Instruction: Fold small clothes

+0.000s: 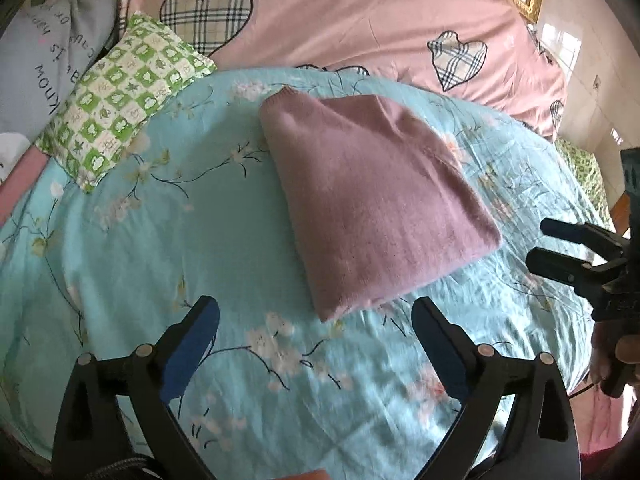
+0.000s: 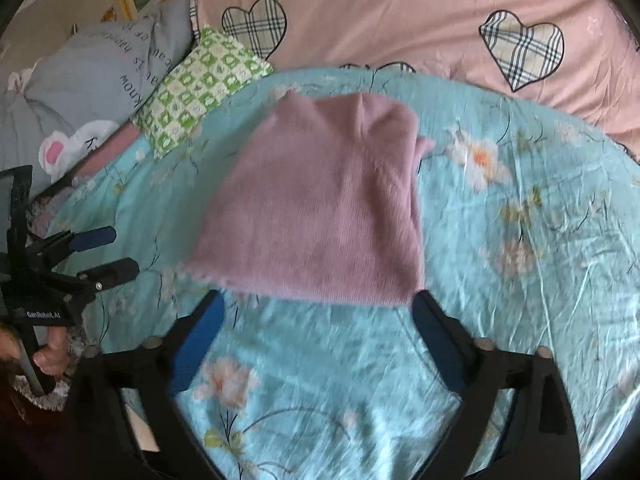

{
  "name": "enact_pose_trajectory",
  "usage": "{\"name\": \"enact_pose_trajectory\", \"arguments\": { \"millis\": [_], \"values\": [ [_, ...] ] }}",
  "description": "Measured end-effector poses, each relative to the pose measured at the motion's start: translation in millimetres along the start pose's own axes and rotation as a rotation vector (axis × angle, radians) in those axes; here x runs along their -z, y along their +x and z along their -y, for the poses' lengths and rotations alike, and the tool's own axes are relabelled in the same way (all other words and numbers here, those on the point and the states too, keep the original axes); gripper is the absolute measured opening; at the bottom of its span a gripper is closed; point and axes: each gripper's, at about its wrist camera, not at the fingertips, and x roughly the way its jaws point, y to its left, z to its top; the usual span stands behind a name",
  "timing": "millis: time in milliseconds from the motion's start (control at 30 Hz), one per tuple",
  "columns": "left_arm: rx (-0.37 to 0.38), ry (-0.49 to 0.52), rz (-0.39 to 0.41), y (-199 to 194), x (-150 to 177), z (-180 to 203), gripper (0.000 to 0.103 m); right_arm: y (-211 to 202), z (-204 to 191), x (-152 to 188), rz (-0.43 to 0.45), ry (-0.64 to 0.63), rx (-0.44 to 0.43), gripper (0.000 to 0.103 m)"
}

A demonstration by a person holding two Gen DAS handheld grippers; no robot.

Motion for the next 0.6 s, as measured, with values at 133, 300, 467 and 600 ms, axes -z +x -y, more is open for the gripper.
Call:
{"name": "enact_pose_trajectory", "arguments": {
  "millis": [133, 300, 467, 600],
  "values": [
    [-0.014, 0.000, -0.051, 17.2, -1.2, 1.0, 0.097, 15.1, 4.8, -2.9, -0.053, 0.012, 0.002, 0.099],
    [-0.030, 0.001, -0.076, 28.8, 2.0, 5.1, 0.097, 27.5, 7.0, 0.1, -0.082, 0.031, -0.006, 0.100],
    [-0.041, 0.008, -0.068, 33.6, -1.1, 6.9, 0.097, 34.5, 6.0, -0.2, -0.095, 0.030, -0.020, 0.099],
    [-0.046, 0.000, -0.050, 35.2, -5.9, 6.2, 0.097, 38.2, 6.4, -3.1, -0.096, 0.014, -0.023, 0.099]
  ]
}}
